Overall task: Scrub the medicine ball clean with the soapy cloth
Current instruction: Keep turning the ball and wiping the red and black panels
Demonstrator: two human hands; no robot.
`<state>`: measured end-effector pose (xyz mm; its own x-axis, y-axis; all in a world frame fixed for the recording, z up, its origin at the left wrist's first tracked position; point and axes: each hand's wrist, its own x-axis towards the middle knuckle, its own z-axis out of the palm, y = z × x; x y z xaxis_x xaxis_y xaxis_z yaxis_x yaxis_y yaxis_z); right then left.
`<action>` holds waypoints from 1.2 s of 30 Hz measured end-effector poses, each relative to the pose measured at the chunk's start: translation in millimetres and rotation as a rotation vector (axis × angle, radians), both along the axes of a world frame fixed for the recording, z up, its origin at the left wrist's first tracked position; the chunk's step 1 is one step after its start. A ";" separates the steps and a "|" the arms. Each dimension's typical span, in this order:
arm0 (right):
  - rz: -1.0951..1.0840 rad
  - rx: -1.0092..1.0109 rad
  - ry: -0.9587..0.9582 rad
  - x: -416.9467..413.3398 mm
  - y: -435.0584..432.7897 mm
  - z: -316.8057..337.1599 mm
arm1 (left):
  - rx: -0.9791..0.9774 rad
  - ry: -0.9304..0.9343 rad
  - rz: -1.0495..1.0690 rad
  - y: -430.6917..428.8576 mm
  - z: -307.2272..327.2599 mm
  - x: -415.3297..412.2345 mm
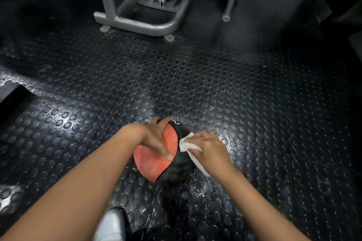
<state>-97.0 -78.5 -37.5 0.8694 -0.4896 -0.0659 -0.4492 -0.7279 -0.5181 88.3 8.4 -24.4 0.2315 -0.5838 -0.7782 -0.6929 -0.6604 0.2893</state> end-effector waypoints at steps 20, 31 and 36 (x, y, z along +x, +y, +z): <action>-0.498 0.077 -0.111 27.6 13.4 -16.4 | -0.101 -0.001 0.261 -8.2 0.4 -12.3; -0.613 0.130 -0.150 30.6 16.3 -23.5 | -0.124 0.008 0.342 -3.9 -0.4 -15.7; -0.590 0.118 -0.198 5.2 43.7 -31.4 | -0.128 0.034 0.402 -4.2 -2.4 -9.6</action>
<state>-91.9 -34.8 -68.9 0.4568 -0.8895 -0.0141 -0.6449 -0.3202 -0.6940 78.8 4.2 -26.7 0.4356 -0.5452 -0.7162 -0.3763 -0.8331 0.4053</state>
